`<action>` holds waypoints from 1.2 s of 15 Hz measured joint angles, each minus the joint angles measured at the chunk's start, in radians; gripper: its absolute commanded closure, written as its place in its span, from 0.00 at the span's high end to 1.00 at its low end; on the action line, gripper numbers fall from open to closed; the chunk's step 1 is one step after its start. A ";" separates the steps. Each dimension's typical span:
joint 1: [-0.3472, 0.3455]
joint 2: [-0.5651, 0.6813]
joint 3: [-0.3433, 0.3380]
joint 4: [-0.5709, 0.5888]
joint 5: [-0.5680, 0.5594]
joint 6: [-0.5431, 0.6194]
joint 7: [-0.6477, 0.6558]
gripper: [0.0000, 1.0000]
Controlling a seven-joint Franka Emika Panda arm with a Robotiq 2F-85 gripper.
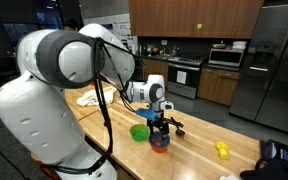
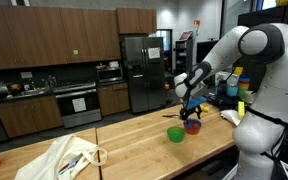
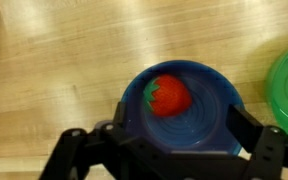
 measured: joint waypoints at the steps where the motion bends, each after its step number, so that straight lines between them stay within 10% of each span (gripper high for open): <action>1: -0.002 0.000 -0.002 0.004 0.000 -0.006 -0.006 1.00; 16: -0.002 0.029 -0.012 0.028 0.002 -0.026 -0.023 0.88; 18: -0.002 0.030 -0.012 0.028 0.002 -0.026 -0.023 0.98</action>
